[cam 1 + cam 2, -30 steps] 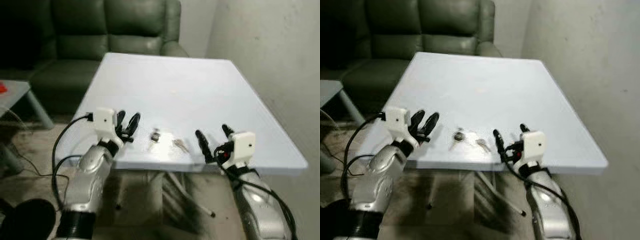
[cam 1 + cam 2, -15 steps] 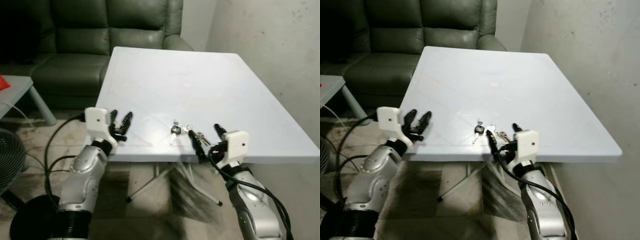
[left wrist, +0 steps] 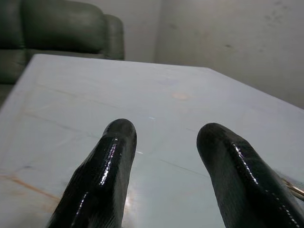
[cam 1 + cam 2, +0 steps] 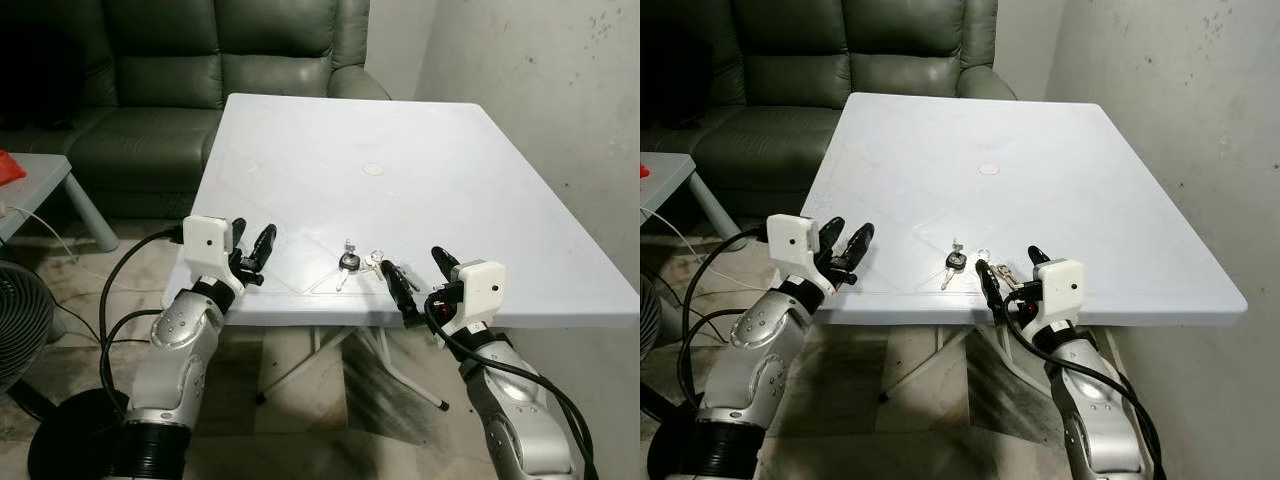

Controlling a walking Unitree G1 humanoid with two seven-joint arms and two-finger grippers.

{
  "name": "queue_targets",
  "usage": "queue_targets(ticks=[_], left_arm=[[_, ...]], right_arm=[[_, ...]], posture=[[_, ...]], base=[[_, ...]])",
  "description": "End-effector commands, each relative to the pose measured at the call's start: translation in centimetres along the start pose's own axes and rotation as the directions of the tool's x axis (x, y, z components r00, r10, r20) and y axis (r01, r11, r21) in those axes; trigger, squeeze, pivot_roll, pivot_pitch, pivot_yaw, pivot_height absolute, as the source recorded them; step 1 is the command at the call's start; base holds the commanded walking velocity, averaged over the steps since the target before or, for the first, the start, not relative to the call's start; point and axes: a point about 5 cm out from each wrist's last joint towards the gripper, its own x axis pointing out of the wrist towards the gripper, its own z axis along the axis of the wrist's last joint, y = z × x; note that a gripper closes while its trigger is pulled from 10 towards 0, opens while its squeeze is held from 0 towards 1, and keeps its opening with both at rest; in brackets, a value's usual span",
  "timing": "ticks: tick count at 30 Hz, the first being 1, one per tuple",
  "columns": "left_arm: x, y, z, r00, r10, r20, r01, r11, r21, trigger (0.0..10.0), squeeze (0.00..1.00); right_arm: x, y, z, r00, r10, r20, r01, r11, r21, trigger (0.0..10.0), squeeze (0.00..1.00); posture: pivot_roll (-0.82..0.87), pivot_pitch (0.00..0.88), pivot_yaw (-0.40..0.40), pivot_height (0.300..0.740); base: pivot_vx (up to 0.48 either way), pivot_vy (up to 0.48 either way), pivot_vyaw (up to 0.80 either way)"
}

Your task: Hang keys on a hook

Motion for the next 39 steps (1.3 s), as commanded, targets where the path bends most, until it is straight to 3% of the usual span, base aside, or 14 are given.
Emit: queue_targets(ticks=[1, 4, 5, 10, 16, 39], left_arm=[[-0.1, -0.6, 0.3, 0.999, -0.045, 0.008, 0.045, 0.999, 0.022, 10.0, 0.00], [-0.2, -1.1, 0.2, 0.997, -0.071, 0.005, 0.071, 0.997, 0.031, 10.0, 0.00], [-0.3, -1.4, 0.1, 0.997, -0.082, 0.006, 0.082, 0.996, 0.032, 10.0, 0.00], [-0.6, -2.2, -0.1, 0.994, -0.109, 0.009, 0.109, 0.994, 0.022, 10.0, 0.00], [-1.3, -2.9, -0.1, 0.993, -0.120, 0.016, 0.120, 0.993, 0.014, 10.0, 0.00], [-2.7, -5.3, 0.0, 0.984, -0.179, 0.011, 0.179, 0.984, -0.004, 10.0, 0.00]], right_arm=[[0.4, -0.3, 0.7, 0.999, 0.032, 0.009, -0.031, 0.998, -0.063, 10.0, 1.00], [0.8, -0.9, 0.8, 0.999, 0.052, -0.012, -0.053, 0.993, -0.102, 10.0, 1.00], [0.9, -1.1, 0.9, 0.997, 0.074, -0.021, -0.076, 0.990, -0.118, 10.0, 0.00], [1.5, -1.3, 0.8, 0.979, 0.191, -0.071, -0.199, 0.968, -0.152, 10.0, 0.00], [2.4, -1.6, 0.1, 0.961, 0.247, -0.128, -0.267, 0.947, -0.177, 10.0, 0.00], [6.6, -3.2, -2.1, 0.956, 0.197, -0.219, -0.235, 0.959, -0.160, 10.0, 0.00]], posture=[[-0.15, 0.015, -0.031, 0.724], [-0.15, 0.019, -0.035, 0.724], [-0.15, 0.022, -0.036, 0.724], [-0.13, 0.032, -0.051, 0.724], [-0.11, 0.054, -0.076, 0.724], [-0.05, 0.073, -0.119, 0.724]], base=[[0.000, 0.000, 0.00], [0.000, 0.000, 0.00], [0.000, 0.000, 0.00], [0.000, 0.000, 0.00], [0.000, 0.000, 0.00], [0.000, 0.000, 0.00]])
